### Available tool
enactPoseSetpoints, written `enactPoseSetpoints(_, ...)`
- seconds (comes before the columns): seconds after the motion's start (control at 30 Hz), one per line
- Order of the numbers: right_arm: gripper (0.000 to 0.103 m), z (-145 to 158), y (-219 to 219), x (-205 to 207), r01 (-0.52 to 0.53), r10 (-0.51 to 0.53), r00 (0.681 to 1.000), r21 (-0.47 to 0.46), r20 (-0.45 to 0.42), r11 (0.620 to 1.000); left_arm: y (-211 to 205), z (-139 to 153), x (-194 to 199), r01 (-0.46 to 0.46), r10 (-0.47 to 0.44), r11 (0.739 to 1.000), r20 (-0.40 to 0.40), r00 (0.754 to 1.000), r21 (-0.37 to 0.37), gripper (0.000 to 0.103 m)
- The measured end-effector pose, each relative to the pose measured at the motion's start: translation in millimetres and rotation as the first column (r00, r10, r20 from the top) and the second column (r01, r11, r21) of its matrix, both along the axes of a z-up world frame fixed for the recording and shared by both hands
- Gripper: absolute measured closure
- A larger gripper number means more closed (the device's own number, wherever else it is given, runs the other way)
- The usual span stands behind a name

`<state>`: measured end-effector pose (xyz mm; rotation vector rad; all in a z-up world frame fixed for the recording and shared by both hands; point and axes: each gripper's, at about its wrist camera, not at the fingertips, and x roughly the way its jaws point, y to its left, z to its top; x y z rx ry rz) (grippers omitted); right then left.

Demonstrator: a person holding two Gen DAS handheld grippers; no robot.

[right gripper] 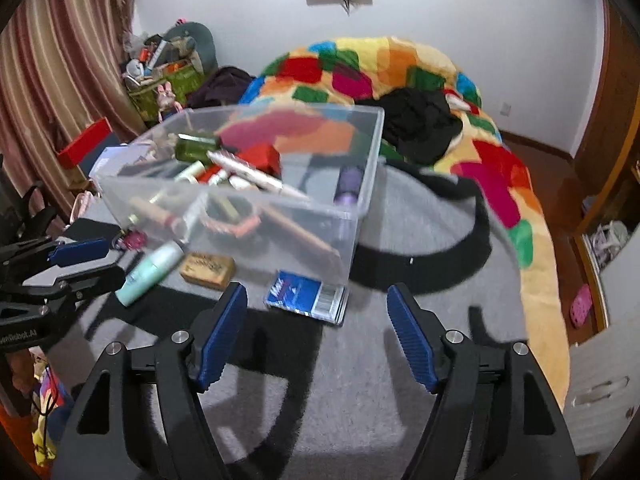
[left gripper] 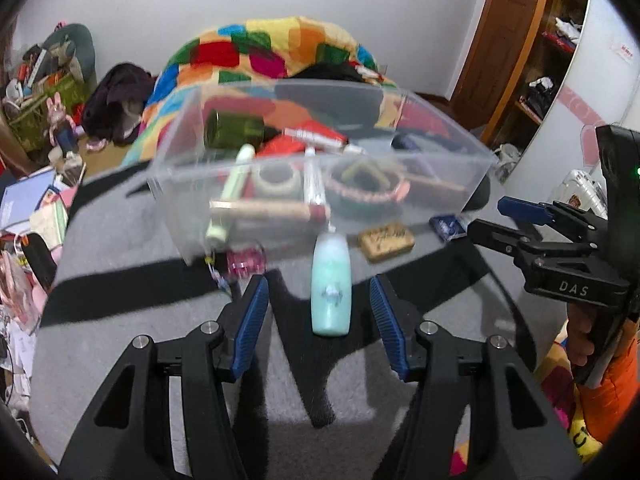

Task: Organize objects
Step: 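Grasp light blue bottle with left tool while right tool grasps blue Max box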

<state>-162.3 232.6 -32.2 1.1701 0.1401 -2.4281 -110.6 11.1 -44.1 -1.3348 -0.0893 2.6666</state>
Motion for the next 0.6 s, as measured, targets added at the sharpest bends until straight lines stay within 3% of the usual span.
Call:
enactPoseSetpoints(0.23, 0.033, -21, -14, -11, 0.010, -0.011, 0.998, 0.022, 0.067, 1.000, 11, -12, -11, 0.024, -0.023, 0.999, 0.034, 0.999, -0.031, 0.052)
enactPoseSetpoints(0.33, 0.033, -25, -17, -10, 0.011, -0.013, 0.999, 0.045, 0.046, 0.999, 17, -16, -15, 0.039, -0.037, 0.998, 0.044, 0.998, -0.045, 0.061)
enactPoseSetpoints(0.37, 0.034, -25, -17, -9, 0.008, -0.010, 0.999, 0.045, 0.043, 0.999, 18, -17, -15, 0.040, -0.037, 0.998, 0.045, 0.998, -0.046, 0.065)
enactPoseSetpoints(0.5, 0.057, -24, -14, -5, -0.003, 0.002, 0.999, 0.026, 0.035, 1.000, 17, -18, -16, 0.028, -0.027, 0.999, 0.030, 0.999, -0.045, 0.079)
enactPoseSetpoints(0.6, 0.057, -23, -12, -1, -0.003, 0.003, 1.000, 0.018, 0.026, 1.000, 16, -18, -15, 0.036, -0.035, 0.999, 0.029, 0.999, -0.030, 0.079)
